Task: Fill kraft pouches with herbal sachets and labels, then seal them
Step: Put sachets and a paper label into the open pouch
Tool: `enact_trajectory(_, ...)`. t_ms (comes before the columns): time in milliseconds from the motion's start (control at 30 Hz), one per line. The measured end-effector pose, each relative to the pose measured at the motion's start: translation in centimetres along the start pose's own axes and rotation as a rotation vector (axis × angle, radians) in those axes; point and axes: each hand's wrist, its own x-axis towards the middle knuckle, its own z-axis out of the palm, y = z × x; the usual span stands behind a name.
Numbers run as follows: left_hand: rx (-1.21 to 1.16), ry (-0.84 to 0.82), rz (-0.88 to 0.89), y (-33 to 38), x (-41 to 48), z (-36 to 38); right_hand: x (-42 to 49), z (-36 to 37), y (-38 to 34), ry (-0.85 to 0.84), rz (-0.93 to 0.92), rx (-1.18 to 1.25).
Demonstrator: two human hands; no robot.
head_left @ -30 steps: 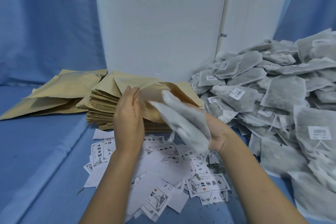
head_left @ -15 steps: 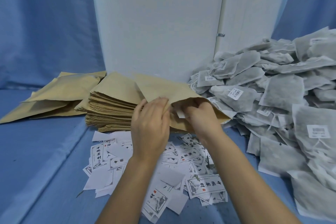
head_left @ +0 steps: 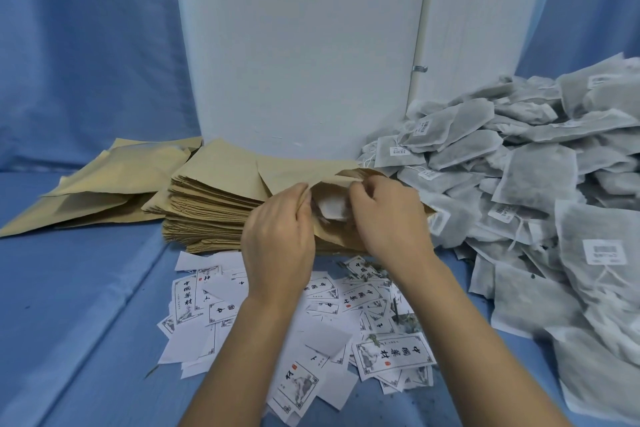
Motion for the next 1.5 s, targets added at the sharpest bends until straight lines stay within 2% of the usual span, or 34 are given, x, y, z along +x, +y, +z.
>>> enact_trajectory(67, 0.019, 0.039, 0.049, -0.1, -0.2, 0.1, 0.2, 0.4, 0.1, -0.155, 0.001, 0.136)
enact_trajectory(133, 0.041, 0.077, 0.088, 0.0, -0.4, 0.2, -0.1, 0.9, 0.4, -0.392, -0.053, 0.188)
enact_trajectory(200, 0.055, 0.085, 0.105, 0.2, -0.5, 0.3, -0.5, 1.6, 1.1, -0.492, -0.156, 0.186)
enact_trajectory(333, 0.058, 0.031, 0.031, 0.4, -0.1, 0.2, -0.5, 1.7, 1.2, -0.284, -0.207, 0.236)
enact_trajectory(400, 0.038, 0.007, -0.057, 0.4, 0.2, 0.0, -0.5, 1.1, 1.0, -0.196, -0.172, 0.377)
enact_trajectory(467, 0.015, 0.021, -0.130, 0.2, 0.5, -0.1, -0.6, 0.2, 0.9, -0.233, -0.127, 0.586)
enact_trajectory(533, 0.009, 0.052, -0.164, -0.1, 0.7, -0.3, -0.6, -0.9, 0.9, -0.454, -0.095, 0.658)
enact_trajectory(633, 0.027, 0.106, -0.197, -0.6, 0.9, -0.7, -0.2, -2.1, 1.6, -0.866, -0.045, 0.510)
enact_trajectory(700, 0.028, 0.134, -0.208, -0.8, 1.0, -0.9, 0.3, -2.2, 2.5, -1.007, 0.014, 0.376)
enact_trajectory(767, 0.016, 0.158, -0.216, -1.0, 1.3, -1.1, 0.9, -1.4, 3.8, -0.936, 0.034, 0.163)
enact_trajectory(833, 0.001, 0.179, -0.227, -1.0, 1.4, -1.1, 1.6, -0.2, 5.8, -0.689, 0.038, -0.127)
enact_trajectory(900, -0.002, 0.178, -0.224, -0.8, 1.4, -0.9, 1.8, 1.1, 7.5, -0.474, 0.079, -0.320)
enact_trajectory(967, -0.002, 0.161, -0.217, -0.7, 1.3, -0.7, 1.6, 2.0, 9.2, -0.421, 0.162, -0.393)
enact_trajectory(1033, -0.005, 0.144, -0.214, -0.7, 1.1, -0.6, 1.3, 2.7, 10.4, -0.480, 0.248, -0.447)
enact_trajectory(1100, -0.009, 0.137, -0.212, -0.8, 1.0, -0.4, 0.9, 3.4, 11.3, -0.501, 0.303, -0.451)
enact_trajectory(1200, -0.026, 0.152, -0.217, -0.9, 0.9, -0.4, 0.5, 4.2, 12.0, -0.418, 0.320, -0.397)
enact_trajectory(1367, -0.051, 0.155, -0.243, -1.0, 0.9, -0.3, -0.2, 4.8, 11.7, -0.172, 0.275, -0.264)
enact_trajectory(1500, -0.061, 0.147, -0.267, -1.0, 0.8, -0.3, -0.5, 5.0, 11.6, 0.013, 0.173, -0.170)
